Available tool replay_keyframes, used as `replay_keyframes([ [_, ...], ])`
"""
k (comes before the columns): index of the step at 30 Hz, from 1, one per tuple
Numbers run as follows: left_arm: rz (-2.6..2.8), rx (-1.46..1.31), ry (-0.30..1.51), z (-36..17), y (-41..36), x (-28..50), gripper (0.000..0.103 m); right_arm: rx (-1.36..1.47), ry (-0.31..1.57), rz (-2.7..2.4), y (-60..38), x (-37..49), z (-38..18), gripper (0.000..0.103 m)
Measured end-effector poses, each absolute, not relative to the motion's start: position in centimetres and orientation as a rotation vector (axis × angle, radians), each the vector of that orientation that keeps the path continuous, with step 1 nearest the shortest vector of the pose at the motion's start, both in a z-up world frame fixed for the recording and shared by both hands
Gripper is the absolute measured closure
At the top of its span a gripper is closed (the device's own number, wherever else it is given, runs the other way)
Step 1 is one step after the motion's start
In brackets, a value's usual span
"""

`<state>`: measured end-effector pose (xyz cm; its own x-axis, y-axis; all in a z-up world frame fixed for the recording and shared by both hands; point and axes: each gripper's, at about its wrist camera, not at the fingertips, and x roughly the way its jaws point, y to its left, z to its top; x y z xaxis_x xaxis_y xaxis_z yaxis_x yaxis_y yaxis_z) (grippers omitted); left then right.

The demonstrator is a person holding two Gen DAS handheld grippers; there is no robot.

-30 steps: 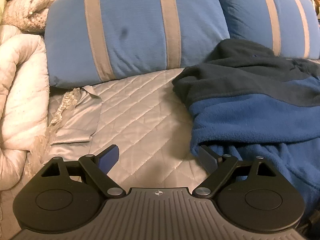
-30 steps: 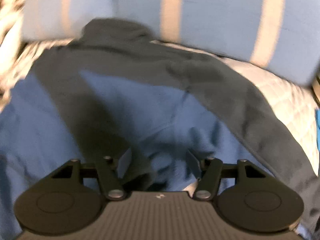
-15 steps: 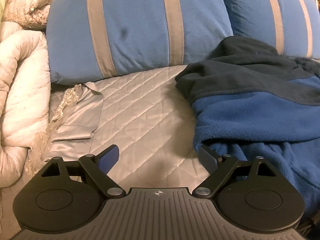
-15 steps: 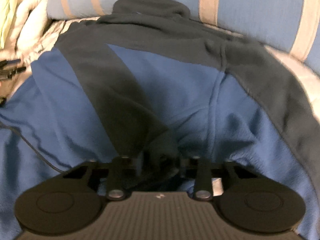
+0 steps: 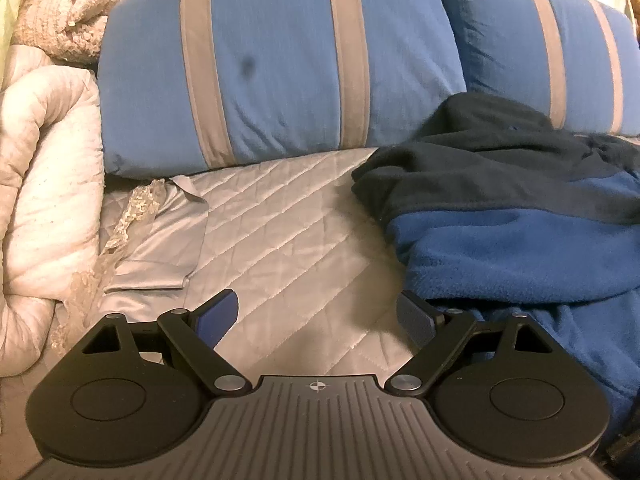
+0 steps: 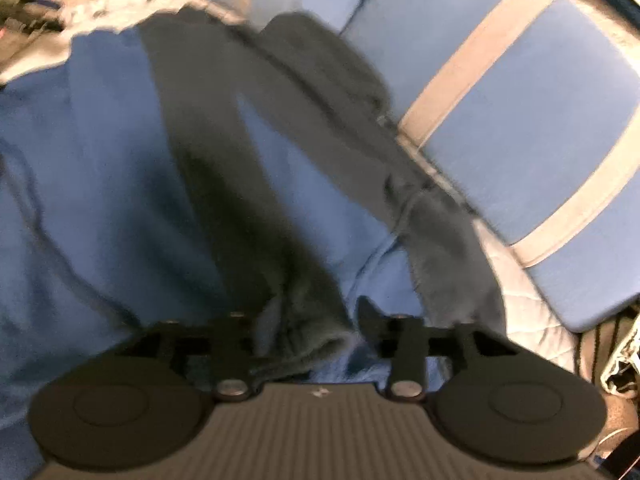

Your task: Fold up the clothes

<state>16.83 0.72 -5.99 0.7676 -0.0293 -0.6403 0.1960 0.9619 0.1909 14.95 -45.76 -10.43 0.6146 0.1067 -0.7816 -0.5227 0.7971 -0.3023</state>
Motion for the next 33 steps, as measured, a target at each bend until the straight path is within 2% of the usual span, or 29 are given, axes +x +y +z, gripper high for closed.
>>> replay_keyframes([
  [5, -0.116, 0.232, 0.685, -6.0, 0.8, 17.0, 0.015, -0.465, 0.745, 0.318, -45.2, 16.5, -9.6, 0.033],
  [10, -0.121, 0.192, 0.669, -6.0, 1.2, 17.2, 0.015, -0.606, 0.893, 0.248, -44.3, 18.0, -14.2, 0.033],
  [12, -0.125, 0.155, 0.666, -6.1, 1.6, 17.5, 0.015, -0.627, 0.897, 0.242, -44.0, 17.8, -14.4, 0.032],
  [14, -0.145, 0.078, 0.675, -6.3, 2.3, 17.8, 0.015, -0.649, 0.9, 0.236, -43.7, 17.6, -14.6, 0.026],
  [15, -0.157, 0.034, 0.681, -6.4, 2.7, 18.1, 0.015, -0.648, 0.9, 0.236, -43.6, 17.6, -14.3, 0.019],
  [20, -0.203, -0.19, 0.719, -7.5, 4.4, 19.4, 0.015, -0.643, 0.877, 0.277, -42.0, 17.5, -8.8, 0.009],
  [22, -0.226, -0.262, 0.748, -8.2, 4.8, 20.1, 0.015, -0.672, 0.843, 0.303, -40.8, 17.2, -6.1, 0.002],
  [26, -0.305, -0.431, 0.801, -9.7, 5.4, 21.3, 0.016, -0.679, 0.765, 0.353, -38.6, 17.1, -0.3, 0.0],
  [31, -0.359, -0.504, 0.856, -11.1, 4.7, 22.2, 0.018, -0.576, 0.7, 0.392, -36.3, 18.9, 5.3, 0.0],
  [32, -0.364, -0.511, 0.864, -11.3, 4.6, 22.3, 0.03, -0.553, 0.688, 0.399, -35.9, 19.5, 6.1, 0.0],
  [33, -0.364, -0.521, 0.873, -11.6, 4.5, 22.4, 0.053, -0.533, 0.678, 0.406, -35.4, 20.1, 6.7, 0.0],
])
